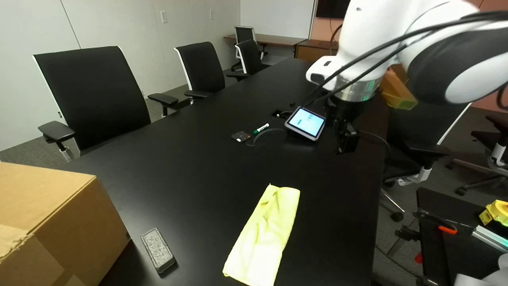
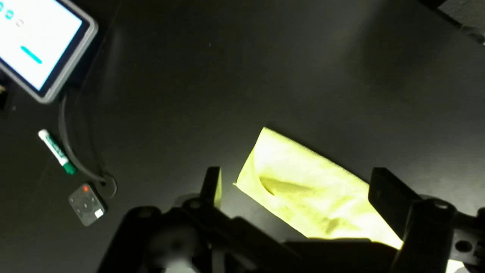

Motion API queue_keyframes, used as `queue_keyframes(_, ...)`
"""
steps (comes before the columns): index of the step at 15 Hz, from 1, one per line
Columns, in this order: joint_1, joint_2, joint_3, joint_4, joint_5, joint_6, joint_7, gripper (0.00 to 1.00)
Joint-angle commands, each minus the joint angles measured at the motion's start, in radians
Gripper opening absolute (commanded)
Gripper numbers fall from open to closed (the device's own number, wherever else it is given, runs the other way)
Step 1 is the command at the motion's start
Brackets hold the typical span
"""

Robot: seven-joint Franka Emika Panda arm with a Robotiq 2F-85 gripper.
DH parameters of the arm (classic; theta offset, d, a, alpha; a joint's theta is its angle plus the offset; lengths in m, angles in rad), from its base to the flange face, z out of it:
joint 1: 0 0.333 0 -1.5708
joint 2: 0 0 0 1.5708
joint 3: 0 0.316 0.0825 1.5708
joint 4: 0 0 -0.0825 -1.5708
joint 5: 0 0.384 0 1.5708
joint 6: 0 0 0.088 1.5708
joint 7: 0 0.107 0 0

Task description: Fold the yellow towel once from bottom to top

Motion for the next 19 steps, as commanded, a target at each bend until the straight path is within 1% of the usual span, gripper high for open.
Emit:
queue_keyframes(1,-0.01,-0.225,0.026,-0.038,0.148,-0.219,0.051,1.0)
queue_keyframes(3,-0.01,-0.318,0.033,-0.009,0.208,-0.364,0.071,1.0)
queue_keyframes(5,-0.01,-0.381,0.035,0.03,0.256,-0.482,0.085,1.0)
queue_keyframes(8,-0.011,-0.449,0.033,0.068,0.301,-0.576,0.107,1.0)
queue_keyframes(11,-0.013,-0.486,0.036,0.082,0.327,-0.586,0.143,1.0)
queue_keyframes(14,-0.02,-0.519,0.039,0.06,0.326,-0.519,0.187,1.0)
queue_keyframes(15,-0.014,-0.495,0.036,0.065,0.313,-0.554,0.151,1.0)
queue_keyframes(19,-0.014,-0.491,0.037,0.058,0.313,-0.553,0.153,1.0)
